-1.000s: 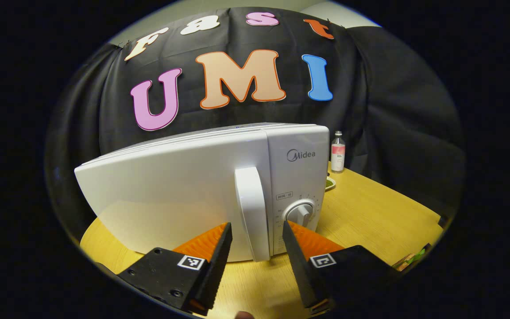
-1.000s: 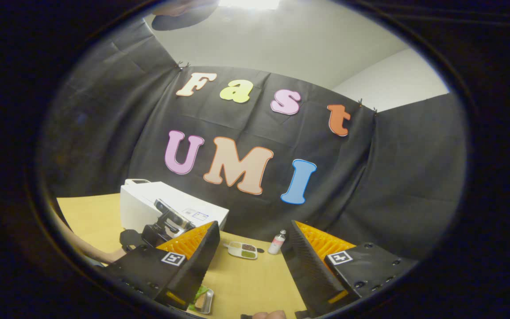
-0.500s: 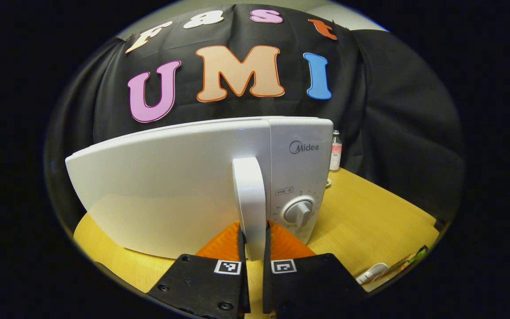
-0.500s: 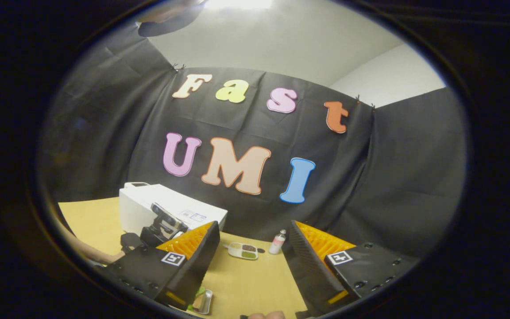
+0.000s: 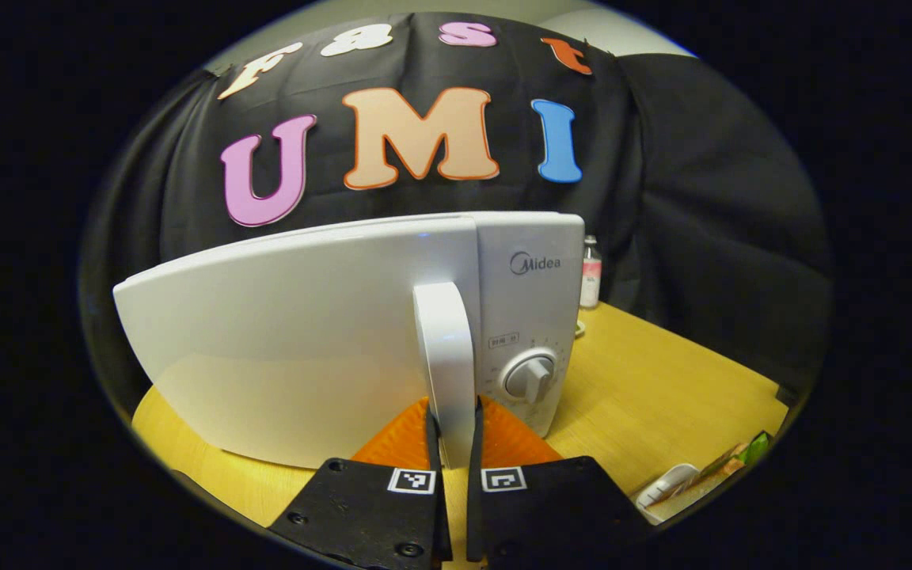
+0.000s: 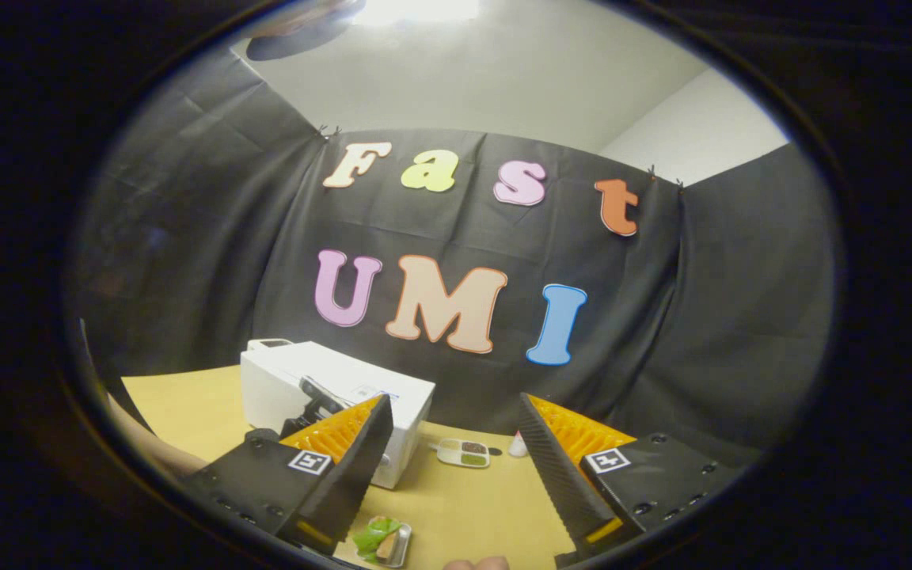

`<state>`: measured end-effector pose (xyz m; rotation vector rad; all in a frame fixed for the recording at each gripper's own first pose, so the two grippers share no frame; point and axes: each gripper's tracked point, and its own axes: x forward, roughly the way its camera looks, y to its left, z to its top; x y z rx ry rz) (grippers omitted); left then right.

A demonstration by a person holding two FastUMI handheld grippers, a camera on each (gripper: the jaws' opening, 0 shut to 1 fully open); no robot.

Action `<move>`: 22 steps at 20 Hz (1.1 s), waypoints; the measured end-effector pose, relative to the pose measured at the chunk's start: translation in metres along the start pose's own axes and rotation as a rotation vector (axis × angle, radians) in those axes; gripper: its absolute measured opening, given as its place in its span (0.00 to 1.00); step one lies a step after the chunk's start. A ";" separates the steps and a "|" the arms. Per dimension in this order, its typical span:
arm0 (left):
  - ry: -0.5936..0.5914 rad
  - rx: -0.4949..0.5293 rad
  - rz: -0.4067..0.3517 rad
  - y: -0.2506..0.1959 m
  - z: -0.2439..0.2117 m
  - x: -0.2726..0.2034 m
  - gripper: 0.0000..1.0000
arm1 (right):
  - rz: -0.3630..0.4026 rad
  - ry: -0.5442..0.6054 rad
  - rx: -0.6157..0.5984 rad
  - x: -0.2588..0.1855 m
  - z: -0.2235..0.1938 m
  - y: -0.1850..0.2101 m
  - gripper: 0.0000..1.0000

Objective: Open the microwave oven with the left hand, put the food in, and close the microwave oven.

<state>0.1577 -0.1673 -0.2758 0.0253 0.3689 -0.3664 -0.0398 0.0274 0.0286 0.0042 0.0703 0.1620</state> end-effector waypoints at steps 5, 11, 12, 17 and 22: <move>0.047 -0.049 0.007 0.003 -0.001 -0.006 0.02 | -0.010 -0.038 0.050 -0.009 0.014 0.006 0.97; 0.071 -0.011 -0.066 -0.007 -0.027 -0.081 0.01 | -0.036 -0.073 0.033 -0.022 0.018 0.012 0.97; 0.057 0.009 -0.082 -0.003 -0.031 -0.102 0.02 | -0.034 -0.076 0.042 -0.023 0.016 0.015 0.97; 0.087 -0.073 -0.032 0.048 -0.072 -0.209 0.01 | 0.013 -0.097 0.042 -0.012 0.016 0.042 0.97; 0.083 -0.090 0.079 0.109 -0.093 -0.268 0.01 | 0.061 -0.124 0.060 0.002 0.016 0.078 1.00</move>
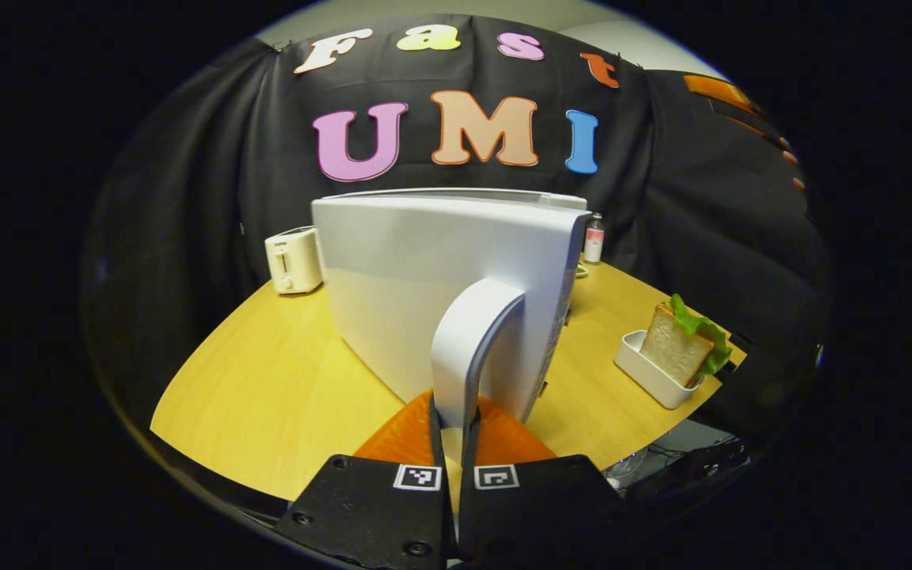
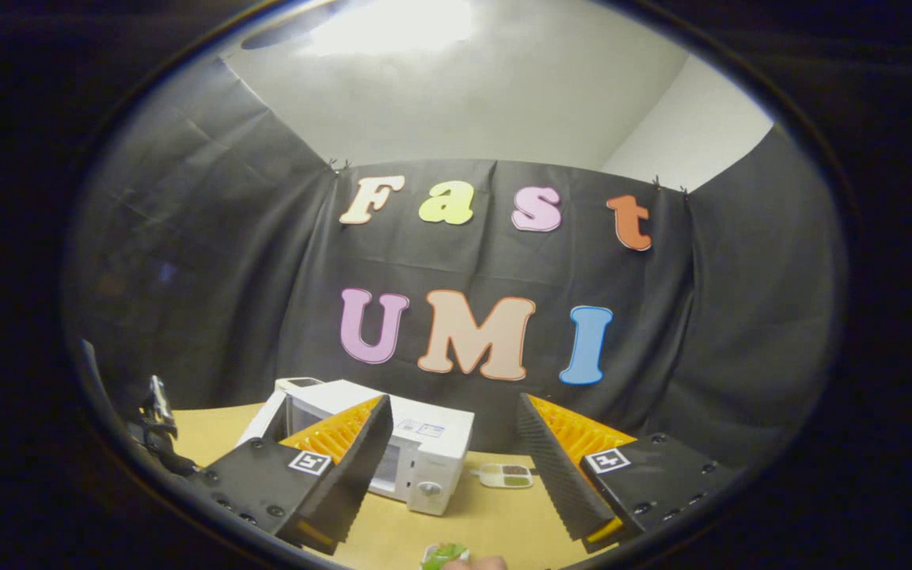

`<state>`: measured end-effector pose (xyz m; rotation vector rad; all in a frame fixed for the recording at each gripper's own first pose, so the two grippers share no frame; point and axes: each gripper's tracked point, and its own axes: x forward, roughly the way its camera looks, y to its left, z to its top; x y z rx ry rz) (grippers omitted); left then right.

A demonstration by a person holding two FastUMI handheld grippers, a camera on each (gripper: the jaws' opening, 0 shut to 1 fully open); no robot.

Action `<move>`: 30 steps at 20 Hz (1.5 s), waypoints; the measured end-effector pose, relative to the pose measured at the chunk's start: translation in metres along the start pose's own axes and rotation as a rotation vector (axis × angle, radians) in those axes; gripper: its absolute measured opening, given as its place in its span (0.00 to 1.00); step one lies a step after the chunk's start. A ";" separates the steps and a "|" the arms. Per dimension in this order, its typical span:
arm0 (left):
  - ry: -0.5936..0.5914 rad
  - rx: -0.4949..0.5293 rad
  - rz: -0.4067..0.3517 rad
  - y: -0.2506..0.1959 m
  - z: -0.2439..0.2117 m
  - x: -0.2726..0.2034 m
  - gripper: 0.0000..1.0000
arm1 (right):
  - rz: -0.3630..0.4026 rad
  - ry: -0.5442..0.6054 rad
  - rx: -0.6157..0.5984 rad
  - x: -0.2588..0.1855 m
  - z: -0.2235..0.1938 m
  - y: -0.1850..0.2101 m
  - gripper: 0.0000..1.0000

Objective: Open the microwave oven with the left hand, put the food in, and close the microwave oven.

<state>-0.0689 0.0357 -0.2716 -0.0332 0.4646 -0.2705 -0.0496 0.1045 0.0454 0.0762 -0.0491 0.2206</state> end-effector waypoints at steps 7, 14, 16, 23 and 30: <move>-0.007 -0.206 0.176 0.124 -0.022 -0.047 0.00 | 0.019 -0.029 0.007 0.000 0.003 0.041 0.97; 0.028 -0.193 0.107 0.138 -0.027 -0.048 0.00 | -0.027 -0.016 0.011 -0.013 0.006 0.031 0.96; 0.025 -0.185 0.111 0.138 -0.026 -0.048 0.00 | -0.042 0.008 0.027 -0.017 -0.003 0.026 0.97; 0.057 -0.165 0.106 0.131 -0.027 -0.046 0.00 | -0.053 0.021 -0.013 -0.019 -0.009 0.020 1.00; 0.062 -0.204 0.123 0.132 -0.028 -0.044 0.15 | -0.069 0.070 -0.028 -0.014 -0.038 0.007 0.97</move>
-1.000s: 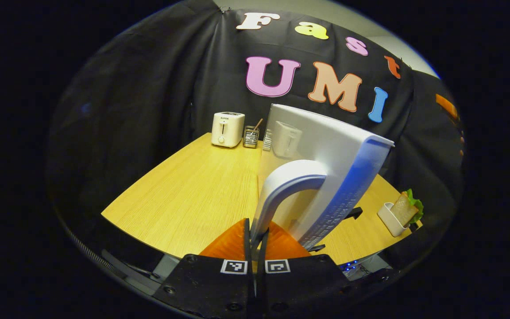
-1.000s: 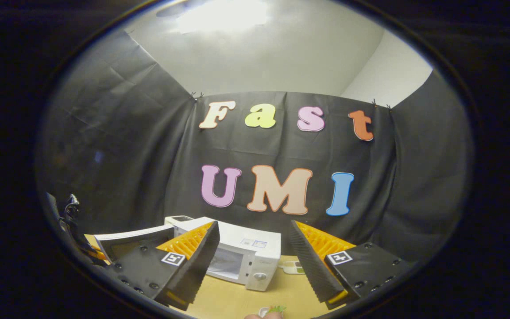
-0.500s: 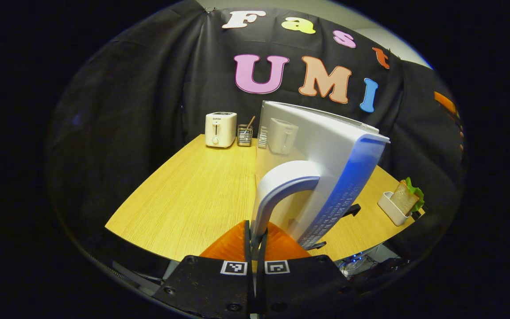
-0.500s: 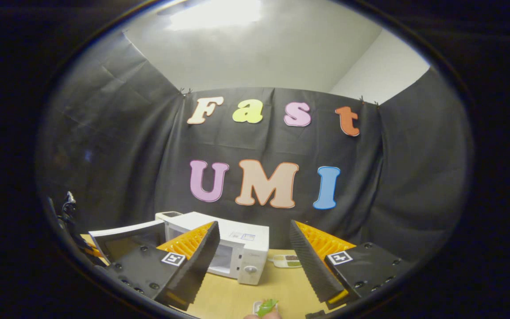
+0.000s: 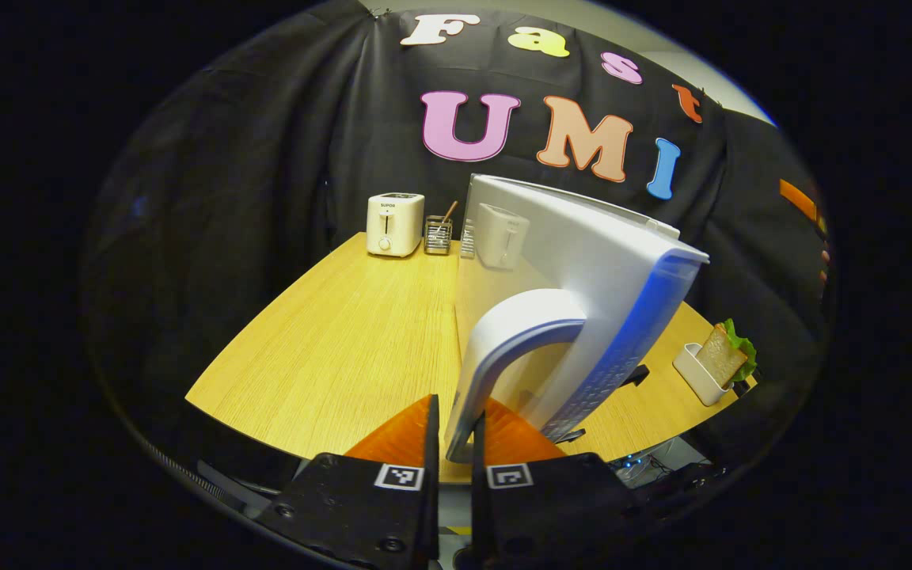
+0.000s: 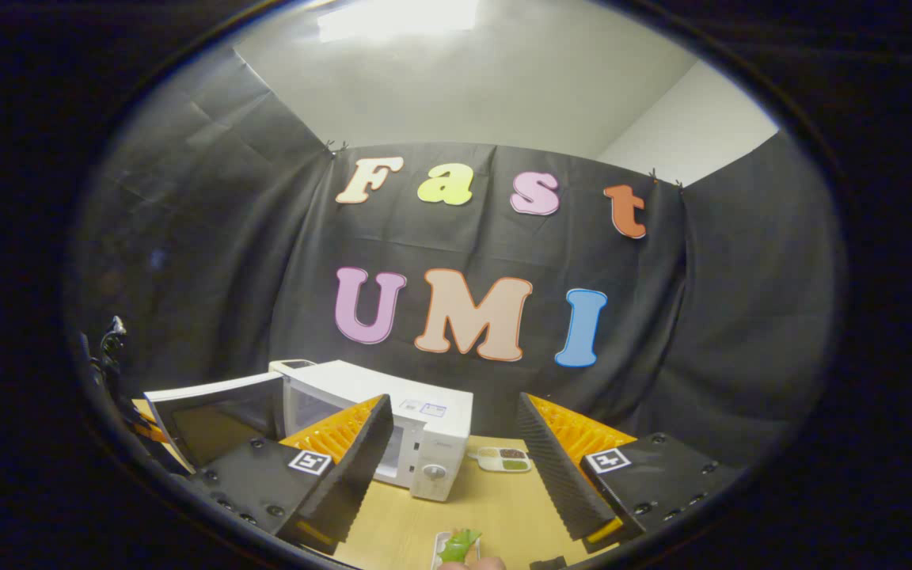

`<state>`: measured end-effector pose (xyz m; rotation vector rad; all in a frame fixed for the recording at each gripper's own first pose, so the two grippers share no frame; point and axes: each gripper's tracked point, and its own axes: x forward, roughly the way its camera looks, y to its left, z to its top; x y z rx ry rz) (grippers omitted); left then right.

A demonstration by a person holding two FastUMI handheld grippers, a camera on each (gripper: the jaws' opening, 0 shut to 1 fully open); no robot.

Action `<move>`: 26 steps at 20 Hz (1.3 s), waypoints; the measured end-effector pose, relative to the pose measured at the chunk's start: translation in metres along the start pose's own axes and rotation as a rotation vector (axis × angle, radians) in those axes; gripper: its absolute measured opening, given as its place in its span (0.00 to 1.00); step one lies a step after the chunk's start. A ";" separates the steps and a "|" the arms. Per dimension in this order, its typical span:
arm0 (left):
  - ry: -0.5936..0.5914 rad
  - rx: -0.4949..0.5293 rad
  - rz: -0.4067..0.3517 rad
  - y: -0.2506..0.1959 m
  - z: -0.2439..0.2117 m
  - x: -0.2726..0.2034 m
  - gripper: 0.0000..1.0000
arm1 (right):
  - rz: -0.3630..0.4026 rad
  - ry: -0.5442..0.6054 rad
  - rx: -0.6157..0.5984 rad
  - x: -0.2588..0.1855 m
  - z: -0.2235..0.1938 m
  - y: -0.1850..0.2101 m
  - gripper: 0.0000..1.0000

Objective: Open the microwave oven with the left hand, put the food in, and close the microwave oven.

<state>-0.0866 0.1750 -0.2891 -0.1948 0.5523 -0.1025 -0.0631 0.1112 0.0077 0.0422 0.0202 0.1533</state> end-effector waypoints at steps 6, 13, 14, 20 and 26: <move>0.027 0.040 0.030 0.000 -0.004 -0.002 0.68 | 0.012 0.082 0.015 0.004 -0.044 0.004 0.97; -0.002 0.094 0.032 -0.001 0.005 -0.021 0.83 | -0.010 0.258 -0.004 0.004 -0.125 -0.005 0.98; -0.003 0.102 0.041 0.001 0.007 -0.027 0.83 | -0.016 0.285 -0.016 0.003 -0.136 -0.007 0.98; -0.161 0.166 0.134 0.010 0.078 -0.076 0.81 | -0.008 0.395 -0.061 -0.008 -0.189 -0.010 0.98; -0.413 0.164 0.285 0.017 0.188 -0.124 0.94 | -0.046 0.527 0.035 -0.019 -0.244 -0.013 0.98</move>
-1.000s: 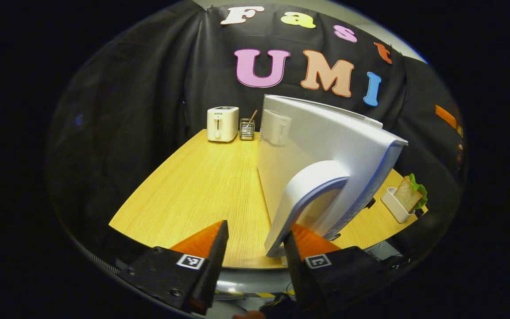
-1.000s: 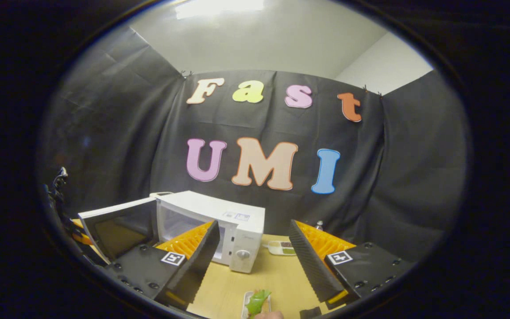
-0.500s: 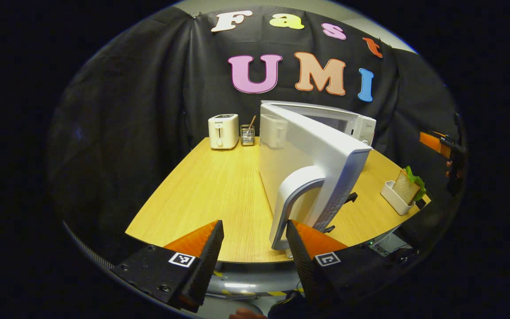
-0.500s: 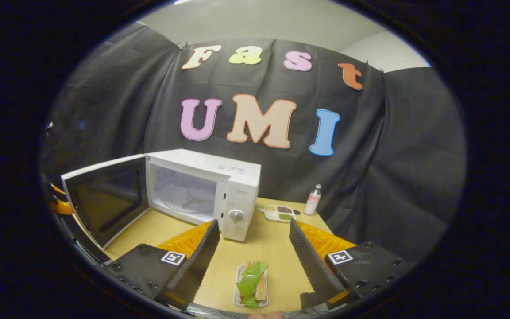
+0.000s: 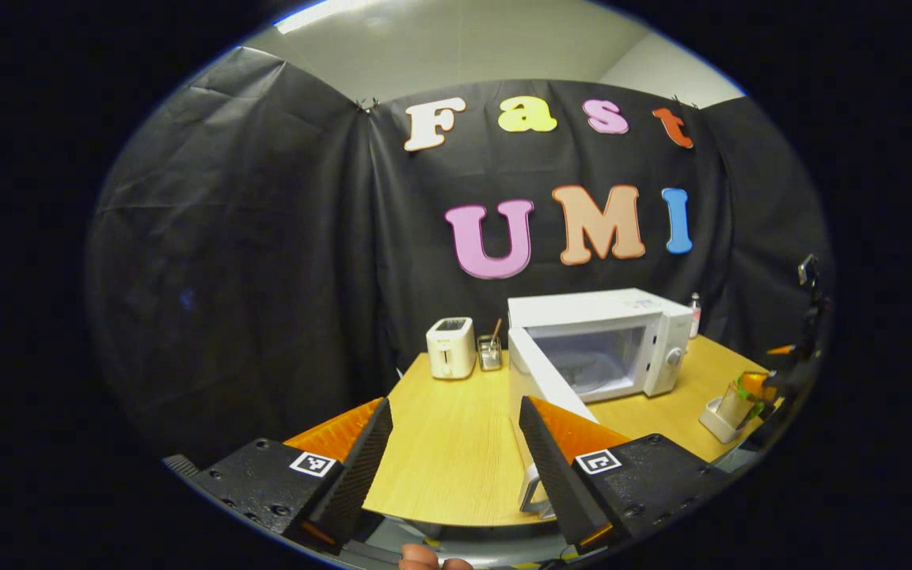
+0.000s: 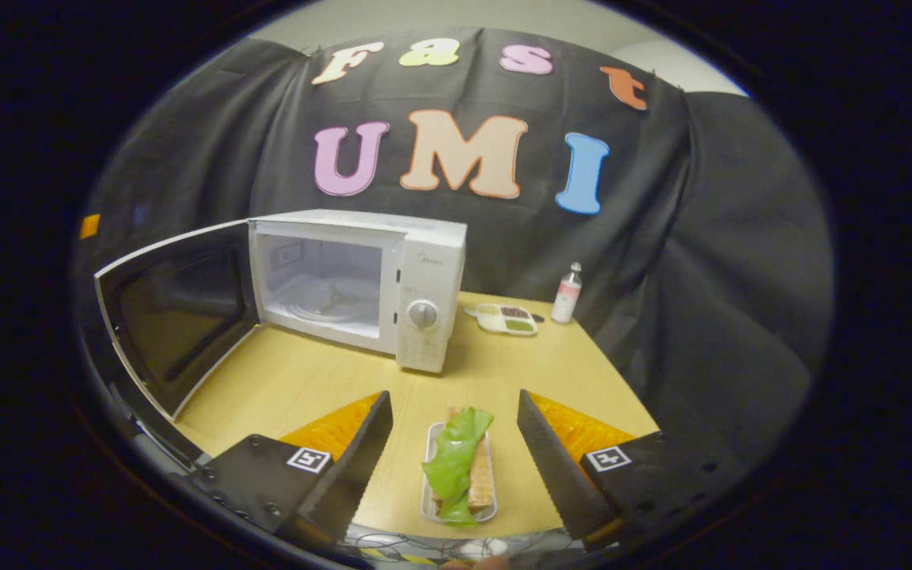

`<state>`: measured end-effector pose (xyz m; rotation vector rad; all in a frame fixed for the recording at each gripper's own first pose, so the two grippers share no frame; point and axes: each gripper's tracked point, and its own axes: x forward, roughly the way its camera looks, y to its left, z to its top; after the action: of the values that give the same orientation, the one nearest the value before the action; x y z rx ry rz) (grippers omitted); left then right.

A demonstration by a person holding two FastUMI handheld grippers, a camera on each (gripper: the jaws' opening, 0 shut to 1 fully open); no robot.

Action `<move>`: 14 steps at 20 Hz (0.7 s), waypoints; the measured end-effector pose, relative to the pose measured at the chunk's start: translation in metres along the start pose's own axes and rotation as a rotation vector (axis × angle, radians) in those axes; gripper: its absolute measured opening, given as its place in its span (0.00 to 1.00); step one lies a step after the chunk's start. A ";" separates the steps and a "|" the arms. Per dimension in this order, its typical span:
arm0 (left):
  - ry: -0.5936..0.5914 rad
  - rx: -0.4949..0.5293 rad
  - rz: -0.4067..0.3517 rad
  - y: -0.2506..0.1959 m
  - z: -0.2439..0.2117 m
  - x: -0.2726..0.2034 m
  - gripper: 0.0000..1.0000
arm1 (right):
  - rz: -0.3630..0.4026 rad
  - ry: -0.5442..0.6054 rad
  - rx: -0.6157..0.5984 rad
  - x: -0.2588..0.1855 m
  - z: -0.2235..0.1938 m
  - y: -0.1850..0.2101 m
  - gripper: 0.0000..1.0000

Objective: Open the microwave oven with the left hand, put the food in, and close the microwave oven.

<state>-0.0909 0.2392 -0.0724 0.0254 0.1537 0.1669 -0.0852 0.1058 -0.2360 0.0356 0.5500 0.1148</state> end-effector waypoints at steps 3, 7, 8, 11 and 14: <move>-0.146 -0.061 0.055 -0.002 0.064 -0.005 0.93 | -0.029 0.047 0.028 0.008 -0.022 -0.010 1.00; -0.233 -0.059 -0.002 -0.035 0.097 -0.012 0.93 | -0.021 0.121 0.021 0.021 -0.058 -0.007 0.99; -0.229 -0.064 -0.027 -0.046 0.097 -0.012 0.93 | -0.020 0.136 0.011 0.025 -0.064 -0.007 0.98; -0.229 -0.086 -0.071 -0.065 0.101 -0.012 0.95 | -0.011 0.172 -0.003 0.026 -0.080 -0.006 1.00; -0.224 -0.094 -0.078 -0.066 0.098 -0.010 0.95 | -0.016 0.170 -0.011 0.027 -0.079 -0.008 0.75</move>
<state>-0.0753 0.1715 0.0234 -0.0557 -0.0768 0.0923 -0.1028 0.1015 -0.3181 0.0104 0.7191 0.1054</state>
